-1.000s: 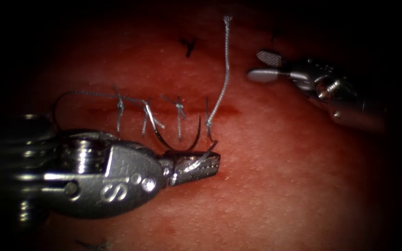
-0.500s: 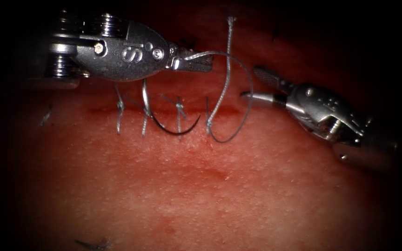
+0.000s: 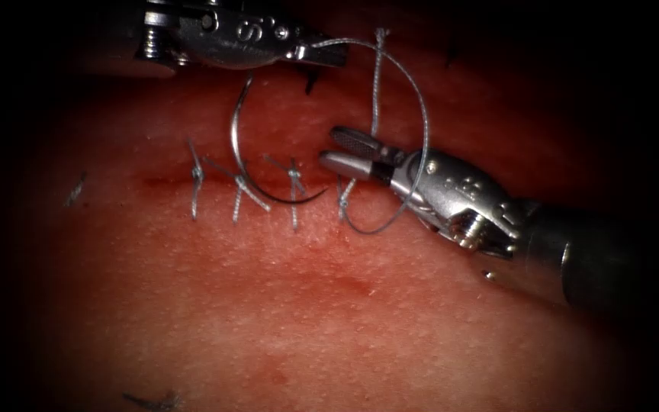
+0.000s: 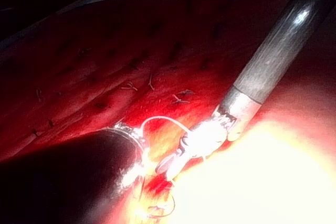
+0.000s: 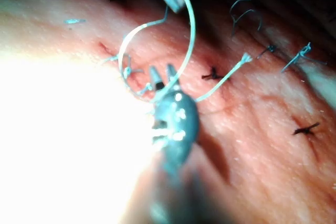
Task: Wound Closure
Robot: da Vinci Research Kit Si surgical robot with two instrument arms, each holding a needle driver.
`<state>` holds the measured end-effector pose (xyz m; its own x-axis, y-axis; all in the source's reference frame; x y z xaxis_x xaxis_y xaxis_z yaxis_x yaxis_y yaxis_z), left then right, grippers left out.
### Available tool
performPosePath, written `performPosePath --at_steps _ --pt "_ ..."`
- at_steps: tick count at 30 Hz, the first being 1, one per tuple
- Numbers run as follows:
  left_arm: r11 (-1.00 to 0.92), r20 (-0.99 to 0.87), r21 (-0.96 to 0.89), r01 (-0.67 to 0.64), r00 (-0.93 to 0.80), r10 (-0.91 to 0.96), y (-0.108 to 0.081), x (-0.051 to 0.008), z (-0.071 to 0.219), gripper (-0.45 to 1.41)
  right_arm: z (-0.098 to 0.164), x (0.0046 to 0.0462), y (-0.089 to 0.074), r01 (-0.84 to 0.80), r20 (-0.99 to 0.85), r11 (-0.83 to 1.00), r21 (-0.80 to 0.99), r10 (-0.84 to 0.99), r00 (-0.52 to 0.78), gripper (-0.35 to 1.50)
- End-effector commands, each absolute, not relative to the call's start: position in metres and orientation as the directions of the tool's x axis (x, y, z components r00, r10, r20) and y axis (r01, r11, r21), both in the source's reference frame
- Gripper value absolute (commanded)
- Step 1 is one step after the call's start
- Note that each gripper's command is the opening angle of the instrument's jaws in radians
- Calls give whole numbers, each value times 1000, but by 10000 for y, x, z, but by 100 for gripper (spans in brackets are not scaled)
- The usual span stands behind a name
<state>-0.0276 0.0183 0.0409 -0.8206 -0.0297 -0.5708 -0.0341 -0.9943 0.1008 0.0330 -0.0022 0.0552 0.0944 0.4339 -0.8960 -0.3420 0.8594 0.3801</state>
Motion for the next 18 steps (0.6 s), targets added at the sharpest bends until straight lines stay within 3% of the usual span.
performPosePath --at_steps 1,7,18 --pt "-992 -564 117 -37 -825 -35 189 -284 418 -45 553 341 -21 -343 -900 859 380 429 77 -11" --pt "-983 -523 175 -46 -851 -54 173 -286 464 -45 548 346 -25 -344 -913 857 383 409 3 -33" --pt "-971 -487 233 -47 -870 -75 149 -286 510 -45 548 345 -32 -373 -921 846 381 383 -72 -35"
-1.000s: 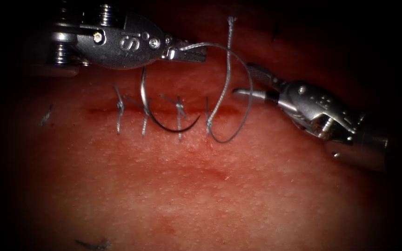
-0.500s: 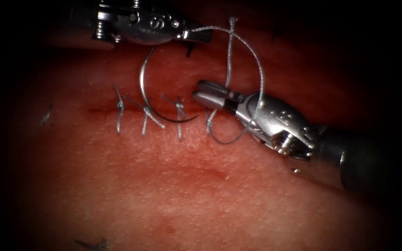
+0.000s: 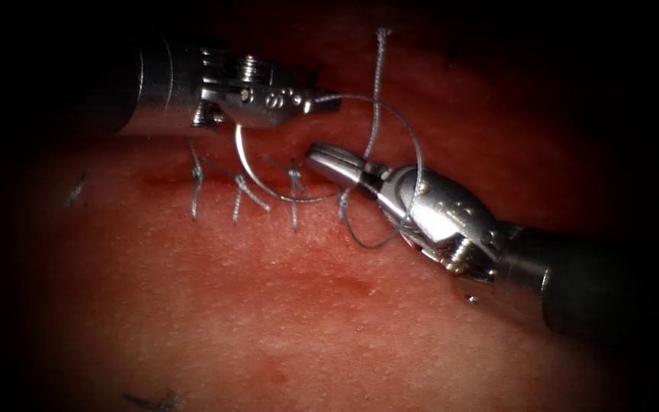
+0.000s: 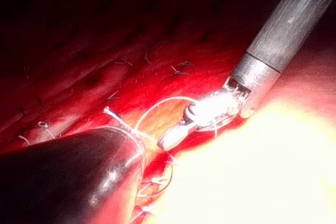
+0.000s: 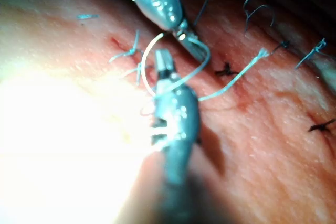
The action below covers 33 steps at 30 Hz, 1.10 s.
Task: Wound Closure
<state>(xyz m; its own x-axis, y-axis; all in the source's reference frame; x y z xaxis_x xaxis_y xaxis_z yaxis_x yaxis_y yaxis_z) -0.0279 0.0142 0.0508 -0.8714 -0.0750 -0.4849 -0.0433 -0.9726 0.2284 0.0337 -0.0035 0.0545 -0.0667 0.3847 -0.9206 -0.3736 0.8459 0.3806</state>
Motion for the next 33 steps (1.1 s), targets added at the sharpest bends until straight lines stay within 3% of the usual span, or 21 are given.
performPosePath --at_steps 1,12,27,28,32,33 --pt "-969 -486 242 -53 -871 -74 148 -286 514 -45 548 344 -33 -375 -920 843 386 384 -84 -35" --pt "-958 -469 279 -66 -880 -76 121 -293 529 -45 540 341 -23 -380 -848 758 530 467 -249 -35" --pt "-953 -470 294 -74 -879 -76 80 -301 521 -45 544 347 -3 -580 -758 533 616 602 -251 -35" --pt "-952 -472 295 -77 -879 -75 77 -302 519 -45 546 347 -1 -608 -751 507 610 614 -242 -28" --pt "-952 -470 295 -82 -880 -70 69 -306 512 -45 550 345 4 -734 -729 419 535 668 -150 71" --pt "-952 -469 294 -83 -881 -68 68 -306 510 -45 550 344 5 -749 -725 411 520 676 -132 74"
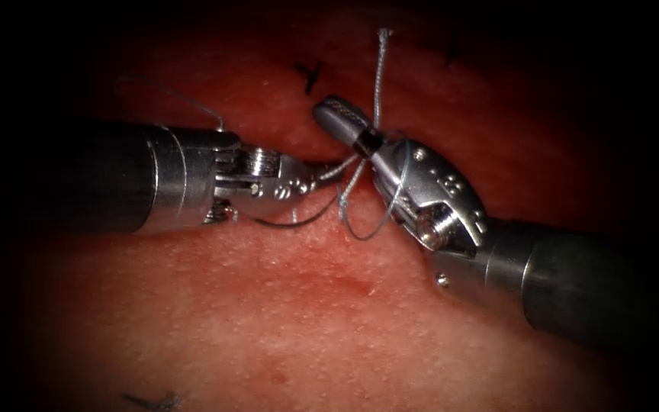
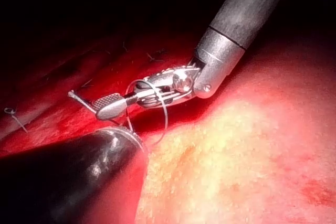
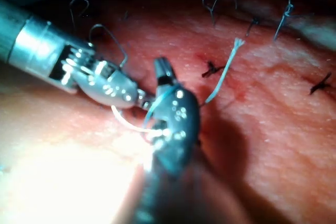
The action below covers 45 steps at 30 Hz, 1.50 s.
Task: Wound Closure
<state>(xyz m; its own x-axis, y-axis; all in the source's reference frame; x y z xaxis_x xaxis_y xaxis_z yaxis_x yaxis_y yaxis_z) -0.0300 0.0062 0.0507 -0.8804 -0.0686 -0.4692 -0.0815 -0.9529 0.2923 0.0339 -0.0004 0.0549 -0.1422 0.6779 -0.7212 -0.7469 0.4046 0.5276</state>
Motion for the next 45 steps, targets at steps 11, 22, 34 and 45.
performPosePath --at_steps 11,22,34,45 --pt "-951 -477 290 -105 -878 -49 70 -305 495 -45 562 340 17 -857 -723 324 400 686 -78 76" --pt "-952 -478 286 -110 -877 -42 79 -305 494 -45 596 339 23 -917 -660 221 332 749 -58 63" --pt "-952 -478 286 -110 -877 -43 79 -303 494 -45 615 335 37 -938 -638 181 295 768 -53 51" --pt "-950 -475 291 -110 -879 -44 76 -305 499 -45 635 348 28 -902 -549 177 394 832 -77 12"
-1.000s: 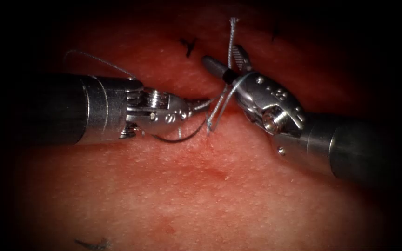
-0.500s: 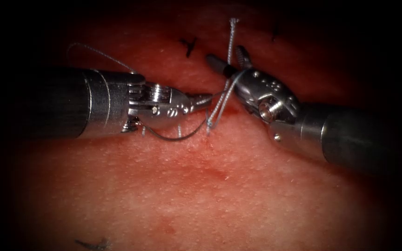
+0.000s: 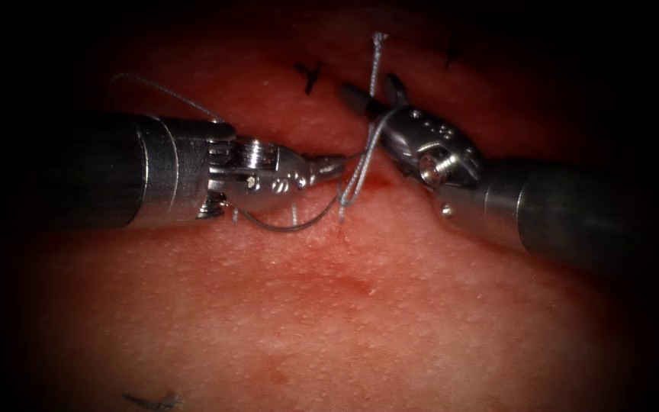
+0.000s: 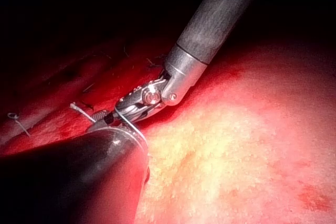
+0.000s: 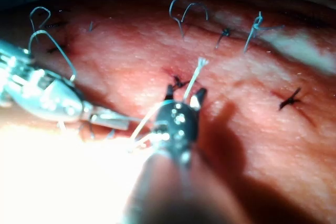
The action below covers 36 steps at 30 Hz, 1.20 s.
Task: Wound Closure
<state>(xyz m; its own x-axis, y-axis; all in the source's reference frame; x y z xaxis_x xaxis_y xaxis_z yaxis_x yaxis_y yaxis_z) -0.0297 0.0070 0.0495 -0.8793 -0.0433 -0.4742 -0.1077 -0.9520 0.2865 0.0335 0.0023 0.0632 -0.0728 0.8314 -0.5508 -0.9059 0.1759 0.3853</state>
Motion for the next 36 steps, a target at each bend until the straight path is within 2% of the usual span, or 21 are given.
performPosePath --at_steps 1,2,9,19,24,32,36 --pt "-950 -475 292 -109 -879 -44 75 -304 499 -45 636 353 28 -896 -531 158 415 842 -98 -21" --pt "-950 -475 292 -109 -879 -45 75 -304 500 -45 637 357 28 -891 -517 142 431 848 -114 -35" --pt "-951 -477 292 -105 -878 -49 73 -299 499 -45 641 378 18 -900 -504 134 414 857 -104 -35" --pt "-952 -480 279 -126 -877 -25 93 -264 512 -45 590 355 -3 -896 -594 155 417 793 -139 -35" --pt "-963 -478 219 -159 -878 36 120 -241 534 -45 573 342 -11 -895 -618 183 406 776 -122 -35" --pt "-972 -475 105 -211 -869 137 181 -225 581 -45 579 343 -31 -864 -654 280 418 753 -73 -35" --pt "-980 -485 49 -193 -862 146 201 -221 600 -45 583 345 -44 -844 -676 335 419 735 -44 -35"
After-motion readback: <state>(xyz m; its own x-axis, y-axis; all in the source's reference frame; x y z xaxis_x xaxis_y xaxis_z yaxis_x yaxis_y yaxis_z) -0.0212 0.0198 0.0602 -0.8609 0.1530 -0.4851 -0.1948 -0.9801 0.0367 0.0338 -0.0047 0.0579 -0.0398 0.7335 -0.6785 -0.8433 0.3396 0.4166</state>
